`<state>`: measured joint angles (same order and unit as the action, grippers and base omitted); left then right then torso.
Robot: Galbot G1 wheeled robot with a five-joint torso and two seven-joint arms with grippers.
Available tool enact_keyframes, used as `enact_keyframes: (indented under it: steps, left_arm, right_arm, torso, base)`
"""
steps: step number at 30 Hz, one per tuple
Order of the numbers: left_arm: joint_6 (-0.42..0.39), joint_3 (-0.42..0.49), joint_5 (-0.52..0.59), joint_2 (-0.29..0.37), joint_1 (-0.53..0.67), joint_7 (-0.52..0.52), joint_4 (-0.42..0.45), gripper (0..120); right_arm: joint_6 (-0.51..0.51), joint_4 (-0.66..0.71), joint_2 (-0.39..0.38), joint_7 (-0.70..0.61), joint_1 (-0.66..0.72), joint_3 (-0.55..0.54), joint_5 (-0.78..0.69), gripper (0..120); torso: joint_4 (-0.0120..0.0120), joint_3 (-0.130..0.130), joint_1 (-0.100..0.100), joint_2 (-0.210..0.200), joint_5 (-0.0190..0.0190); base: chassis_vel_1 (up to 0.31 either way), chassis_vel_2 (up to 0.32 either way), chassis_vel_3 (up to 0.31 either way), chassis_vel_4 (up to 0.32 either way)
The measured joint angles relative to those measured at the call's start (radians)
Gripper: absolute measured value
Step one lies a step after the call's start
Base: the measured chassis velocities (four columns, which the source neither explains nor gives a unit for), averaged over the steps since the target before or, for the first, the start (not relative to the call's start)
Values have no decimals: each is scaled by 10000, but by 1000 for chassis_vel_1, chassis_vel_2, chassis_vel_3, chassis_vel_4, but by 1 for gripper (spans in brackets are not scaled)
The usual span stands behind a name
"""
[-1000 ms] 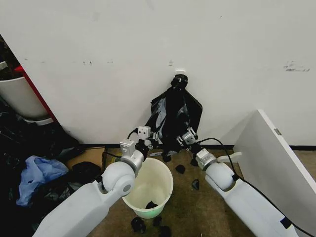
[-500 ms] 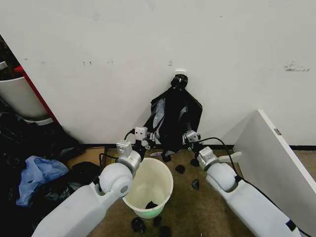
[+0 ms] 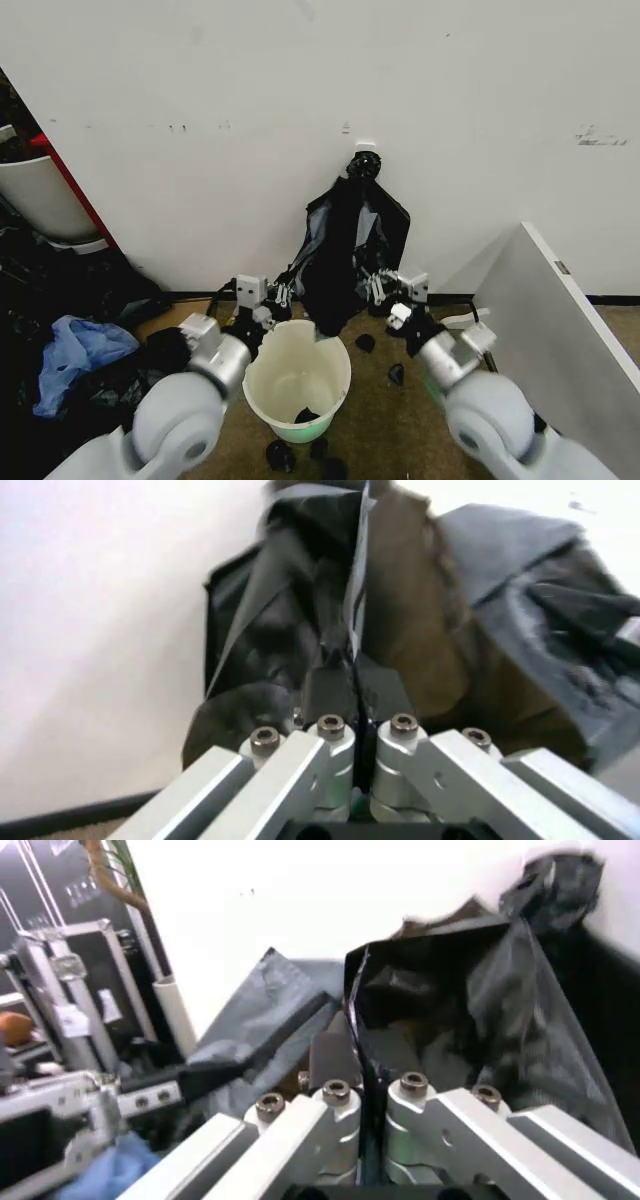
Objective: Place the garbage bag over the trash bin.
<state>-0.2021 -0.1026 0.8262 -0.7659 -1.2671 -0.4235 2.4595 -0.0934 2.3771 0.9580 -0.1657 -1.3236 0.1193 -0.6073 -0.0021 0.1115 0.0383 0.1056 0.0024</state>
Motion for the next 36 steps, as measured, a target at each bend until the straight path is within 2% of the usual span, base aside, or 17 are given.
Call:
enact_keyframes:
  steps: [7, 16, 20, 23, 24, 25, 27, 28, 33, 34, 36]
  left_arm:
    - [42, -152, 42, 695, -1081, -72, 512, 0]
    - [-12, -559, 497, 1124, -1298, -274, 496, 0]
    - [-183, -1783, 1343, 1542, -1246, -577, 465, 0]
    - [-182, -2243, 1533, 1684, -1272, -617, 460, 0]
    - [-183, -2679, 1854, 1797, -1288, -642, 453, 0]
    - [-270, -3284, 2829, 1946, -1169, -819, 447, 0]
    - [-480, -3911, 4231, 2164, -897, -1015, 441, 0]
    - [-480, -3911, 4231, 2164, -897, -1015, 441, 0]
    - [-961, -4862, 6607, 2883, -474, -1112, 432, 0]
    - [-961, -4862, 6607, 2883, -474, -1112, 432, 0]
    - [-1253, -5328, 8102, 3262, -302, -1134, 430, 0]
  right_arm:
    - [-233, 432, 355, -237, -621, -54, -406, 0]
    - [-421, 749, 563, -607, -705, -55, -1590, 0]
    - [-612, 1169, 625, -1033, -299, 38, -3550, 0]
    - [-698, 1237, 614, -1180, -199, 66, -4065, 0]
    - [-774, 1265, 590, -1300, -112, 91, -4495, 0]
    - [-864, 1279, 520, -1390, -15, 149, -5116, 0]
    - [-1214, 1279, 413, -1701, 82, 335, -6160, 0]
    - [-1214, 1279, 413, -1701, 82, 335, -6160, 0]
    - [-2082, 1279, -120, -1791, 152, 965, -7940, 0]
    - [-2082, 1279, -120, -1791, 152, 965, -7940, 0]
    - [-2390, 1273, -448, -1795, 95, 1272, -8424, 0]
  torso:
    - [1, 2, 0, -1, 1]
    - [0, 2, 0, -1, -1]
    - [1, 3, 2, -3, 0]
    - [0, 3, 2, -3, 2]
    - [1, 3, 2, -3, 0]
    - [3, 3, 2, -3, 2]
    - [1, 3, 2, -3, 0]
    - [1, 3, 2, -3, 0]
    - [2, 3, 2, -3, 3]
    - [2, 3, 2, -3, 3]
    - [2, 3, 2, -3, 1]
  base:
    - [0, 0, 0, 0]
    - [0, 0, 0, 0]
    - [0, 0, 0, 0]
    - [0, 0, 0, 0]
    - [0, 0, 0, 0]
    - [0, 0, 0, 0]
    - [0, 0, 0, 0]
    - [0, 0, 0, 0]
    - [0, 0, 0, 0]
    - [0, 0, 0, 0]
    - [0, 0, 0, 0]
